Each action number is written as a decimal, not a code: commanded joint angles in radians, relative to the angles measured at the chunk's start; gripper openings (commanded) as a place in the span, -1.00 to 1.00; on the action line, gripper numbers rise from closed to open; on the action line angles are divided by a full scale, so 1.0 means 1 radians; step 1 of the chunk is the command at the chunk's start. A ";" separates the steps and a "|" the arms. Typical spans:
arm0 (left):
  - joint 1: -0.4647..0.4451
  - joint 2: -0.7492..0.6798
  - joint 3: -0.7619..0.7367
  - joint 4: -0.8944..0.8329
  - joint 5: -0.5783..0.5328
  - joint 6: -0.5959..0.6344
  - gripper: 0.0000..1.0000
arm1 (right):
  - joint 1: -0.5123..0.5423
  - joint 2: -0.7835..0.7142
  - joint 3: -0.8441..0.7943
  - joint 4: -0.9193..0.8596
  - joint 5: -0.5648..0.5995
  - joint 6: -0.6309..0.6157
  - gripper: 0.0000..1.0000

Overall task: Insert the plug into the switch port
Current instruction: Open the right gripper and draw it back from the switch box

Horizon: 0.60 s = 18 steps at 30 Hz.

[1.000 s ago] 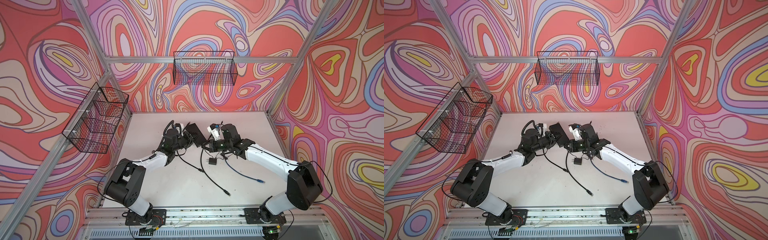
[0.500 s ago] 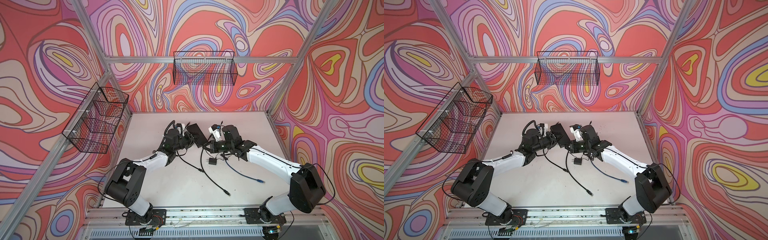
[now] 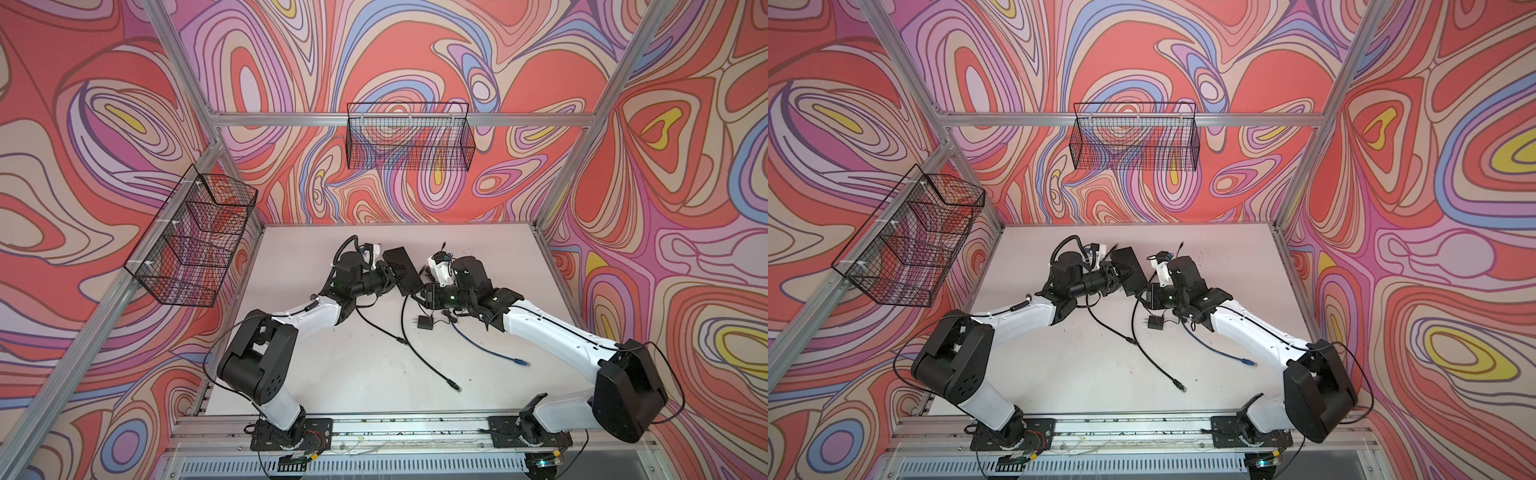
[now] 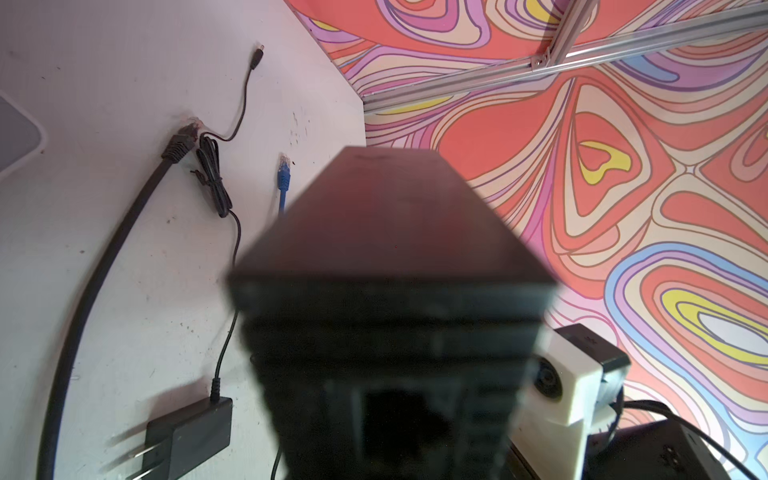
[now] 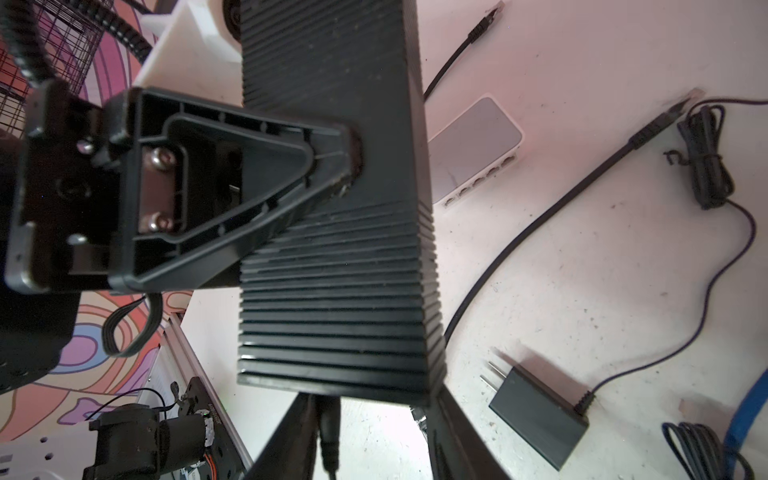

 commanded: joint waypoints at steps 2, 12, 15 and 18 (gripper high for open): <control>-0.005 -0.023 0.032 -0.039 0.065 0.043 -0.98 | -0.014 -0.058 -0.020 -0.049 0.124 -0.013 -0.01; -0.006 -0.023 0.020 -0.059 0.050 0.070 -0.98 | -0.013 -0.127 -0.054 -0.078 0.093 0.017 0.13; -0.005 -0.030 0.019 -0.079 0.049 0.084 -0.98 | -0.013 -0.142 -0.065 -0.107 0.163 0.034 0.13; -0.005 -0.036 0.011 -0.082 0.047 0.088 -0.99 | -0.012 -0.147 -0.057 -0.174 0.266 0.056 0.13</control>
